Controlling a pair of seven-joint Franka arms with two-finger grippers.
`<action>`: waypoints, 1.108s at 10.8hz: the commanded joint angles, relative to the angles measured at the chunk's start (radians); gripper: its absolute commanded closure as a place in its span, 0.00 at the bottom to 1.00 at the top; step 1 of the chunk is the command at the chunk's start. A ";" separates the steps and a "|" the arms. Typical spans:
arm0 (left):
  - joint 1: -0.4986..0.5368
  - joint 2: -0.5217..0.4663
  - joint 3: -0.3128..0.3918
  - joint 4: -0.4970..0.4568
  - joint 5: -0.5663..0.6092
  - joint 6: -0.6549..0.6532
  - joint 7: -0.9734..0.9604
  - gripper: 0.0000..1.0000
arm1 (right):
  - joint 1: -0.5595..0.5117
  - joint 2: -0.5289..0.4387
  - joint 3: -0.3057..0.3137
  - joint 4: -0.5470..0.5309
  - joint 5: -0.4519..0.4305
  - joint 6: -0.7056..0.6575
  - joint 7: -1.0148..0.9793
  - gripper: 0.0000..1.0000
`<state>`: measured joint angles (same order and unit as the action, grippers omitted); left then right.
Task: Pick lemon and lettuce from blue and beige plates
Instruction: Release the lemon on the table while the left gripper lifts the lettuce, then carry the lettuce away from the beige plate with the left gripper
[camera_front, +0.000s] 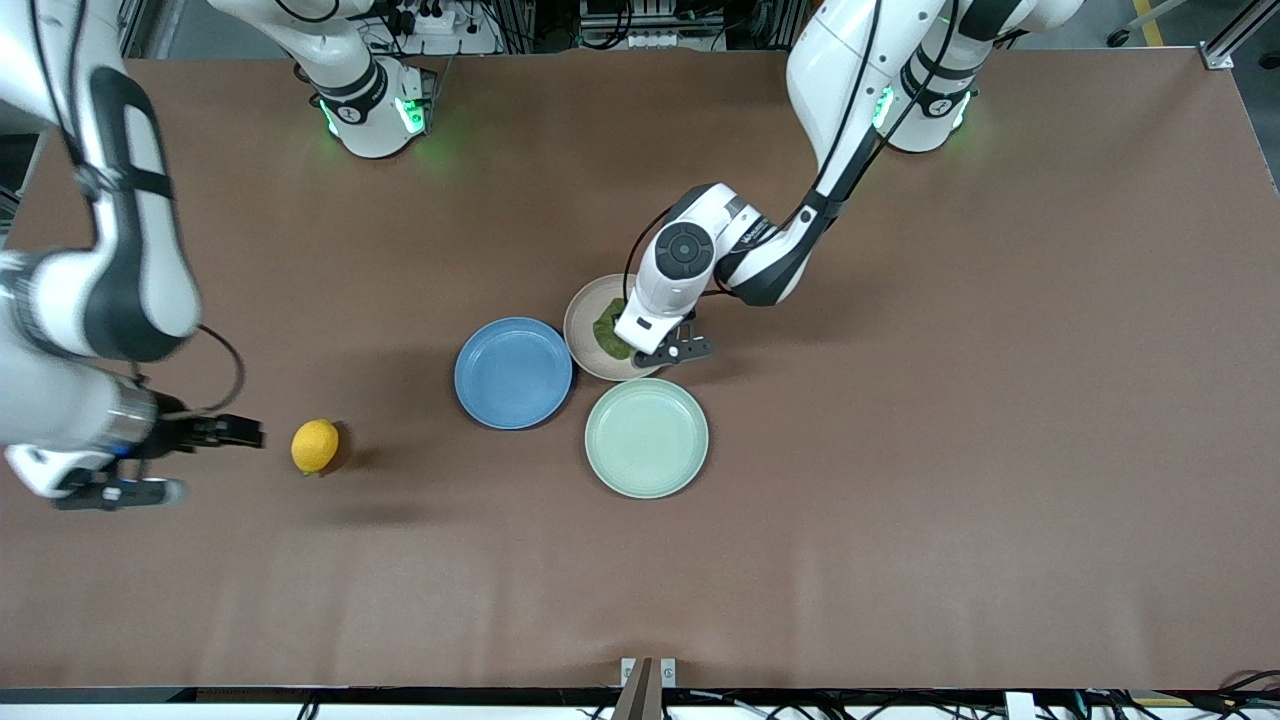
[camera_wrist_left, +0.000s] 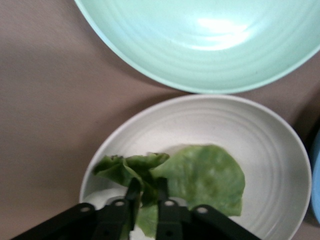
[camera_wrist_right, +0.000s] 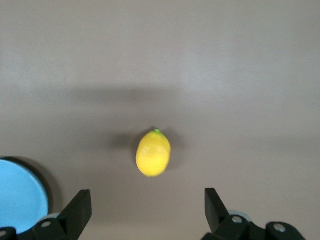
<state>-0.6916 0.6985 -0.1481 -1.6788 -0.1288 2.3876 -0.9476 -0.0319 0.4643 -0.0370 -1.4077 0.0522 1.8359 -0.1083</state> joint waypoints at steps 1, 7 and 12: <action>0.040 -0.071 -0.001 -0.013 0.028 -0.083 -0.020 1.00 | -0.013 -0.083 0.009 0.015 0.011 -0.056 -0.013 0.00; 0.105 -0.180 0.001 -0.012 0.029 -0.235 0.022 1.00 | 0.007 -0.308 0.038 -0.002 0.009 -0.171 -0.002 0.00; 0.282 -0.270 0.002 -0.013 0.034 -0.381 0.148 1.00 | 0.079 -0.351 -0.062 -0.004 0.011 -0.262 -0.008 0.00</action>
<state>-0.4655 0.4644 -0.1377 -1.6741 -0.1162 2.0363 -0.8403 -0.0054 0.1462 -0.0323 -1.3811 0.0539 1.5829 -0.1106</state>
